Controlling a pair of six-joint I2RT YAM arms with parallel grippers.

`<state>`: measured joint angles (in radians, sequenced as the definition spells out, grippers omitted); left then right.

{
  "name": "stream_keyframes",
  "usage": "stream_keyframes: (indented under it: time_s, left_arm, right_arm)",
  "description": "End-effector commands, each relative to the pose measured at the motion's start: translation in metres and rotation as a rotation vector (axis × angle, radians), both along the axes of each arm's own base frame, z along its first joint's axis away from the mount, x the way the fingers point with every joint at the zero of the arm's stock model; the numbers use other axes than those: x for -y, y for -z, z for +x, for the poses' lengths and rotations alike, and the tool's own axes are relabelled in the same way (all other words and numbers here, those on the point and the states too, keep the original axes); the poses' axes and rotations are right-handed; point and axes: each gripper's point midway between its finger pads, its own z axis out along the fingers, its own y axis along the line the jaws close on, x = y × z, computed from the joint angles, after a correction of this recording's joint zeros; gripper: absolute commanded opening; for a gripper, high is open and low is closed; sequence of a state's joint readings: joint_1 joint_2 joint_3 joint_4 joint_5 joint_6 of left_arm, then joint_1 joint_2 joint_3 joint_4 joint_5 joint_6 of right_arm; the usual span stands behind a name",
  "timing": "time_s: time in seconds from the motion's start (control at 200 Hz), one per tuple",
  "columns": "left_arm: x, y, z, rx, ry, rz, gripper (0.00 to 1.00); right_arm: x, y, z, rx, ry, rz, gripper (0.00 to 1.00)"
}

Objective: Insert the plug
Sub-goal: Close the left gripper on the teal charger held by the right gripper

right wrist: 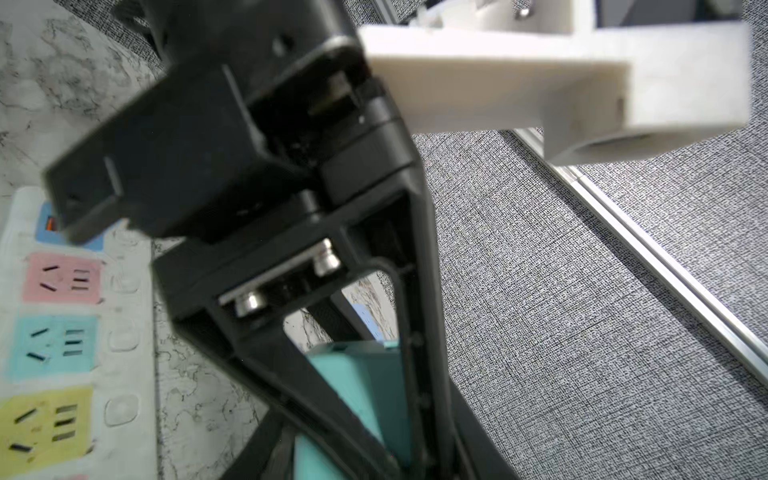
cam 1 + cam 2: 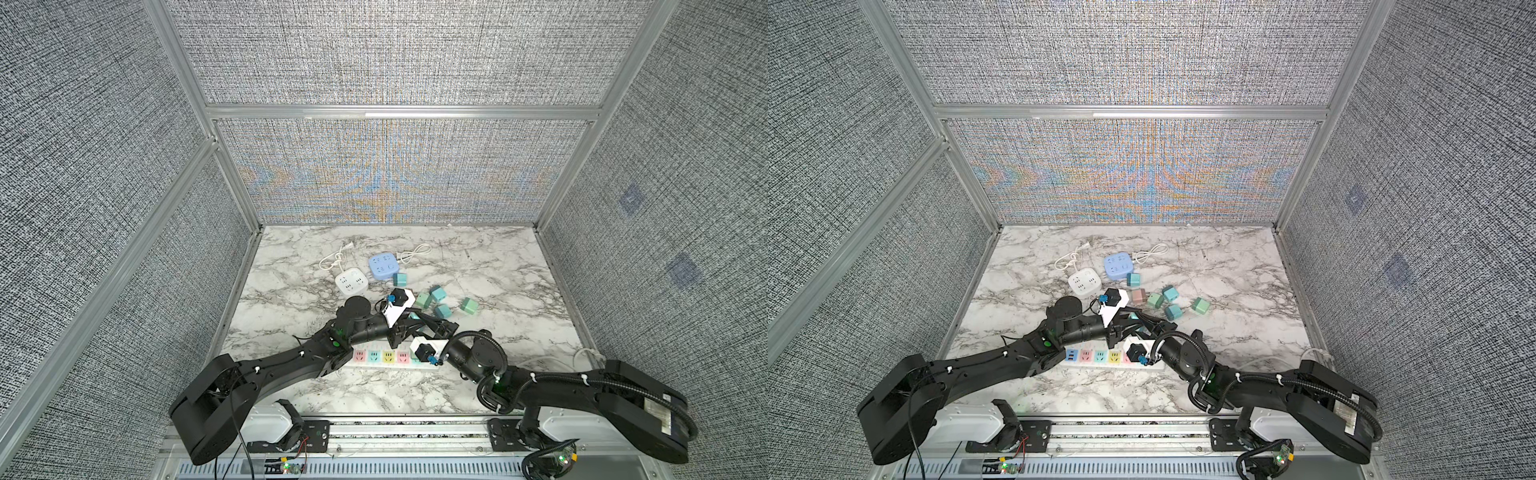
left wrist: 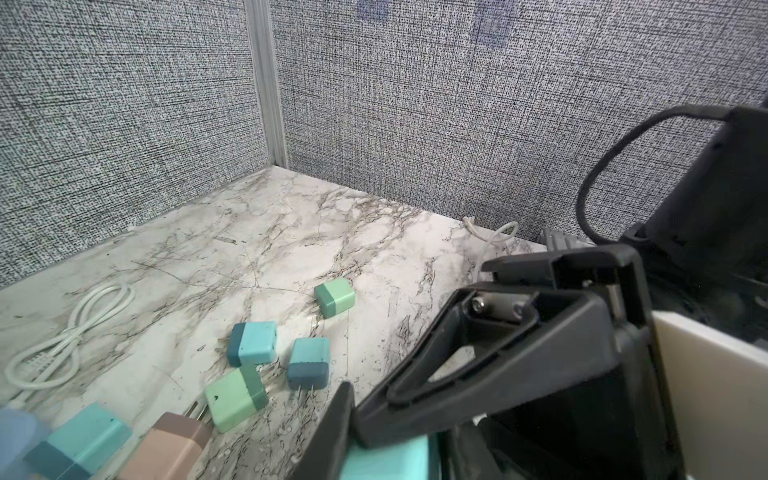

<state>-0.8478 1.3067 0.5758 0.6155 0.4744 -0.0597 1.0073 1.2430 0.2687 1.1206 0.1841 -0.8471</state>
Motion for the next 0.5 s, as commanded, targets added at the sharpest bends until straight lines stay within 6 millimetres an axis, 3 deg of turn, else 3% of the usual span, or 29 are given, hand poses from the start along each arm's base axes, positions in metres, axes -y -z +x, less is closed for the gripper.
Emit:
stream_keyframes:
  time_s: [0.0, 0.175, 0.22, 0.26, 0.285, 0.3, 0.305, 0.41, 0.495]
  left_arm:
    - [0.005, 0.013, -0.035, -0.038, 0.185, 0.04, 0.2]
    - [0.003, 0.009, -0.037, -0.023, 0.193, 0.027, 0.0]
    - [0.003, 0.008, -0.038, -0.021, 0.197, 0.024, 0.0]
    - [0.003, 0.007, -0.04, -0.017, 0.202, 0.02, 0.0]
    - [0.002, 0.006, -0.04, -0.015, 0.201, 0.018, 0.0]
    - [0.002, 0.006, -0.04, -0.013, 0.202, 0.015, 0.0]
    - [0.002, 0.006, -0.04, -0.013, 0.201, 0.015, 0.0]
    - [-0.002, 0.003, -0.039, 0.013, 0.179, 0.01, 0.0]
    - [-0.009, 0.0, -0.028, 0.033, 0.091, 0.013, 0.0]
  right_arm:
    - [0.004, -0.051, 0.0, 0.112, 0.012, 0.171, 0.0]
    - [0.007, -0.058, -0.003, 0.119, 0.006, 0.205, 0.0]
    - [0.007, -0.059, -0.003, 0.109, 0.0, 0.208, 0.04]
    - [0.007, -0.059, -0.004, 0.096, -0.006, 0.211, 0.15]
    - [0.007, -0.059, -0.005, 0.082, -0.007, 0.216, 0.33]
    - [0.008, -0.059, -0.005, 0.076, -0.008, 0.22, 0.37]
    - [0.008, -0.06, -0.005, 0.071, -0.007, 0.224, 0.45]
    - [0.015, -0.063, -0.005, 0.012, 0.002, 0.261, 0.98]
    - [0.018, -0.061, -0.009, -0.022, -0.01, 0.255, 0.99]
